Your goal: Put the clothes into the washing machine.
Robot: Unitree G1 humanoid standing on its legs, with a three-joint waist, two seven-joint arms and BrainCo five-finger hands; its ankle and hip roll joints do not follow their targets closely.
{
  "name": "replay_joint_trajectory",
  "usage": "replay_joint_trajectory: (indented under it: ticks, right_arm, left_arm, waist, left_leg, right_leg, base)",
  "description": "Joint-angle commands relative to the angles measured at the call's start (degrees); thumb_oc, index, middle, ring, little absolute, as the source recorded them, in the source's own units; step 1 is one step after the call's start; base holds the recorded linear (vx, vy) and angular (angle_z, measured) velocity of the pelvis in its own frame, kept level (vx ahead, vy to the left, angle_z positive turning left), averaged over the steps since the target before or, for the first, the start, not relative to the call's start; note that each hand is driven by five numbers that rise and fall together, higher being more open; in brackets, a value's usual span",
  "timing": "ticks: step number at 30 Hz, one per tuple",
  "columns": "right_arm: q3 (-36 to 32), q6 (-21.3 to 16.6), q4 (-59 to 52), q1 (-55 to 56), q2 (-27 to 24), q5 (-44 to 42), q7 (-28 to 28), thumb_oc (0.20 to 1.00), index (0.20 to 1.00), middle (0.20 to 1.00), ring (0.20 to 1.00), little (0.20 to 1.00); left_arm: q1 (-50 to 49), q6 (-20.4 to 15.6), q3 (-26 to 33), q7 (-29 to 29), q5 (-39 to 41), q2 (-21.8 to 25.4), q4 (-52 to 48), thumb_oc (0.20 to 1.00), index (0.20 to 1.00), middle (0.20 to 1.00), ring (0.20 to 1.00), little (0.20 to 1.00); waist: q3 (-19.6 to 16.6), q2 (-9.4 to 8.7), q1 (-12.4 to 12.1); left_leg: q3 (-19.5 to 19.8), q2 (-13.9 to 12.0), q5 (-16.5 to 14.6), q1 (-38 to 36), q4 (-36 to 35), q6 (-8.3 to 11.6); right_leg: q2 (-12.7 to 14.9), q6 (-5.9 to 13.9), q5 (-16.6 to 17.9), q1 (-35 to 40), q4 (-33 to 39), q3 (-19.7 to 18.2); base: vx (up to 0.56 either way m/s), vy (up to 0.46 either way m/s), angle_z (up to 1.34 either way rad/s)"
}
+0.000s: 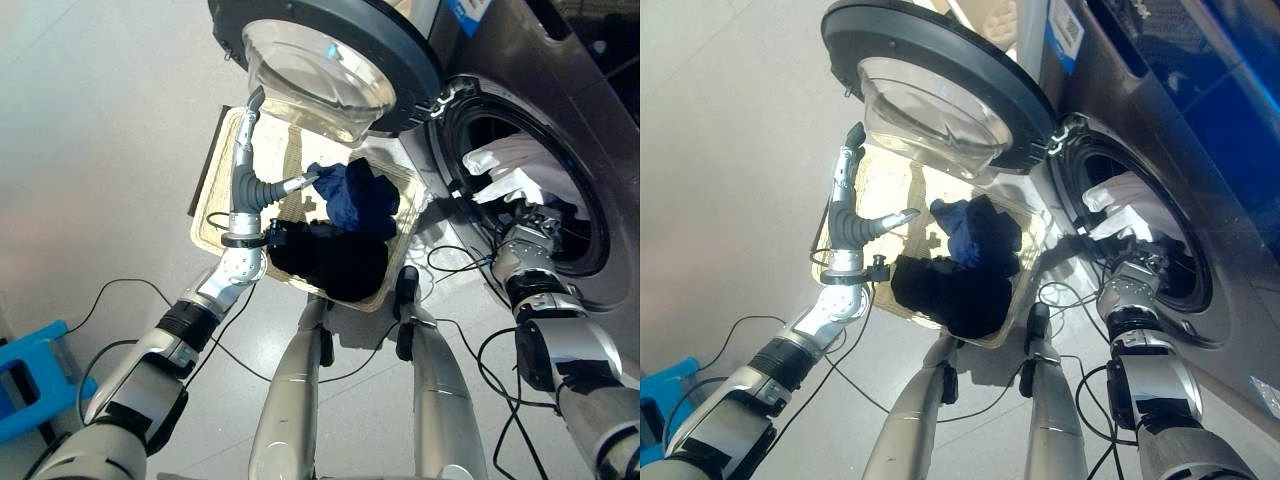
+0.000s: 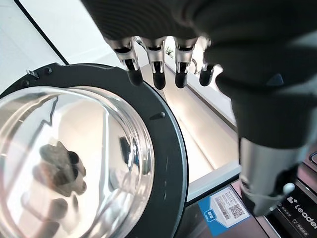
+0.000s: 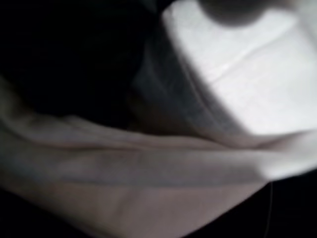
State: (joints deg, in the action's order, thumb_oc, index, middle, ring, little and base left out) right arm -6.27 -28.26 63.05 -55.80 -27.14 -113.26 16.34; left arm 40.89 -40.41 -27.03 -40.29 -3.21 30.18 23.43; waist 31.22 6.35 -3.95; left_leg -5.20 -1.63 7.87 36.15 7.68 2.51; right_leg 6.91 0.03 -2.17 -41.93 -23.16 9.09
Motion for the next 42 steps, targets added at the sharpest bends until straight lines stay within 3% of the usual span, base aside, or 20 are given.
replay_joint_trajectory:
  ticks: [1,5,7,11,13,15,21,22,24,25,30,32,34,39,42]
  right_arm:
    - [-1.44,-8.19,-3.96,-3.6,-5.97,0.26,-1.37,0.2,0.2,0.2,0.2,0.2]
    - [-2.2,-12.98,-5.34,-5.7,-7.0,0.26,-2.99,0.2,0.2,0.2,0.2,0.2]
    - [-3.2,-18.65,-8.79,-7.02,-6.84,0.26,-5.49,0.2,0.2,0.2,0.2,0.2]
    - [-4.23,-25.49,-14.12,-8.04,-6.06,0.26,-7.53,0.2,0.2,0.2,0.2,0.2]
    - [-4.18,-26.18,-14.13,-8.23,-6.08,0.26,-7.37,0.2,0.2,0.2,0.2,0.2]
    - [-3.82,-29.66,-14.91,-9.33,-5.74,0.26,-10.64,0.2,0.2,0.2,0.2,0.2]
    - [-4.75,-32.24,-16.61,-8.73,-4.79,0.26,-13.65,0.2,0.2,0.2,0.2,0.2]
    - [-4.74,-31.96,-16.22,-8.69,-4.77,0.26,-13.83,0.2,0.2,0.2,0.2,0.2]
    - [-4.6,-28.94,-14.13,-8.74,-4.86,0.26,-14.7,0.862,0.862,0.862,0.862,0.862]
    - [-4.09,-26.87,-12.47,-8.71,-5.15,0.26,-16.93,1.0,1.0,1.0,1.0,1.0]
    - [-0.55,-18.45,-5.37,-9.43,-7.09,0.26,-20.62,1.0,1.0,1.0,1.0,1.0]
    - [0.26,-17.06,-3.58,-9.68,-7.81,0.26,-20.46,1.0,1.0,1.0,1.0,1.0]
    - [2.94,-13.4,1.31,-10.61,-9.32,9.85,-29.03,1.0,1.0,1.0,1.0,1.0]
    - [3.95,-9.58,3.76,-11.34,-10.44,22.6,-41.1,1.0,1.0,1.0,1.0,1.0]
    - [4.15,-11.34,5.75,-11.9,-10.66,25.1,-45.72,1.0,1.0,1.0,1.0,1.0]
  left_arm:
    - [0.05,-1.2,0.35,0.92,2.15,0.63,-5.37,1.0,1.0,1.0,1.0,1.0]
    - [0.15,-0.22,0.07,0.86,3.46,1.37,-7.88,1.0,1.0,1.0,1.0,1.0]
    - [0.18,0.37,0.36,2.08,4.47,1.55,-9.42,1.0,1.0,1.0,1.0,1.0]
    - [-0.17,2.1,-0.36,3.5,5.43,1.48,-11.25,1.0,1.0,1.0,1.0,1.0]
    - [-0.2,2.37,-0.56,3.84,5.62,1.4,-11.29,1.0,1.0,1.0,1.0,1.0]
    - [0.19,3.6,-1.42,5.01,5.85,1.04,-11.15,1.0,1.0,1.0,1.0,1.0]
    - [0.98,3.48,-3.22,4.87,5.84,0.99,-10.94,1.0,1.0,1.0,1.0,1.0]
    - [1.15,3.54,-3.44,4.84,5.95,0.94,-10.82,1.0,1.0,1.0,1.0,1.0]
    - [1.8,4.34,-4.02,5.18,6.29,0.64,-10.54,1.0,1.0,1.0,1.0,1.0]
    - [1.97,4.74,-4.29,5.63,6.63,0.64,-10.14,1.0,1.0,1.0,1.0,1.0]
    - [2.37,9.32,-6.46,7.04,7.47,0.83,-8.52,1.0,1.0,1.0,1.0,1.0]
    - [2.27,9.79,-6.87,7.36,7.9,0.94,-8.04,1.0,1.0,1.0,1.0,1.0]
    - [1.86,11.55,-8.04,7.79,9.34,1.31,-6.63,1.0,1.0,1.0,1.0,1.0]
    - [1.65,12.45,-8.76,8.58,10.2,1.31,-6.18,1.0,1.0,1.0,1.0,1.0]
    - [1.67,12.11,-9.38,8.66,9.71,1.17,-6.47,1.0,1.0,1.0,1.0,1.0]
  waist:
    - [-1.43,1.39,0.46]
    - [-1.43,1.81,0.27]
    - [-1.43,2.19,0.26]
    - [-1.43,2.52,0.3]
    - [-1.43,2.59,0.31]
    - [-1.43,2.75,0.54]
    - [-1.43,3.16,0.92]
    - [-1.43,3.21,0.95]
    - [-1.43,3.3,1.02]
    - [-1.43,3.28,1.09]
    - [-1.43,3.17,1.24]
    - [-1.43,3.17,1.21]
    - [-1.43,3.31,1.1]
    - [-1.43,3.37,0.91]
    - [-1.43,3.76,0.6]
  left_leg:
    - [0.93,6.49,-6.26,2.53,5.51,-0.11]
    - [1.02,6.45,-6.22,2.82,5.56,-0.19]
    - [0.97,6.47,-6.19,3.14,5.57,-0.23]
    - [0.97,6.53,-6.12,3.01,5.3,-0.19]
    - [0.94,6.49,-6.14,2.95,5.31,-0.19]
    - [0.68,6.46,-6.26,2.96,5.69,-0.2]
    - [0.06,6.42,-6.4,1.99,5.53,-0.3]
    - [0.02,6.4,-6.39,1.94,5.54,-0.31]
    - [-0.09,6.41,-6.55,1.6,5.7,-0.36]
    - [-0.16,6.37,-6.68,1.48,5.88,-0.35]
    - [-0.44,6.28,-6.68,0.94,5.64,-0.4]
    - [-0.46,6.27,-6.68,0.81,5.59,-0.43]
    - [-0.62,6.21,-6.73,0.59,5.66,-0.5]
    - [-0.84,6.15,-6.77,0.64,5.69,-0.66]
    - [-0.93,6.26,-6.76,0.62,5.74,-0.84]
  right_leg:
    - [1.02,6.15,3.19,0.09,1.3,5.12]
    - [1.19,6.18,3.24,-0.47,0.78,5.08]
    - [1.4,6.2,3.3,-1.06,0.45,5.06]
    - [1.57,6.22,3.44,-1.06,0.54,5.04]
    - [1.64,6.24,3.45,-1.08,0.45,5.05]
    - [1.66,6.14,3.37,-1.3,0.01,4.9]
    - [1.65,6.08,3.11,-0.57,0.01,4.53]
    - [1.68,6.08,3.11,-0.54,-0.04,4.51]
    - [1.77,6.05,3.01,-0.33,-0.23,4.46]
    - [1.85,6.05,2.99,-0.29,-0.37,4.45]
    - [1.69,5.94,2.97,0.2,0.03,4.38]
    - [1.67,5.92,2.98,0.38,0.17,4.42]
    - [1.57,5.78,2.84,0.59,0.14,4.54]
    - [1.46,5.65,2.64,0.81,0.29,4.72]
    - [1.57,5.58,2.62,0.86,0.32,4.94]
  base:
    - [0.01,-0.065,0.13]
    - [0.01,-0.024,0.06]
    - [0.0,0.0,0.0]
    - [0.0,0.0,0.0]
    - [0.0,0.0,0.0]
    - [0.0,0.0,0.0]
    - [0.01,0.011,0.0]
    - [0.04,0.028,0.02]
    - [0.0,0.0,0.0]
    - [0.0,0.0,0.0]
    - [0.01,0.009,0.01]
    - [0.0,0.0,0.0]
    - [0.0,0.0,0.0]
    - [0.0,0.002,-0.01]
    - [0.0,0.0,0.0]
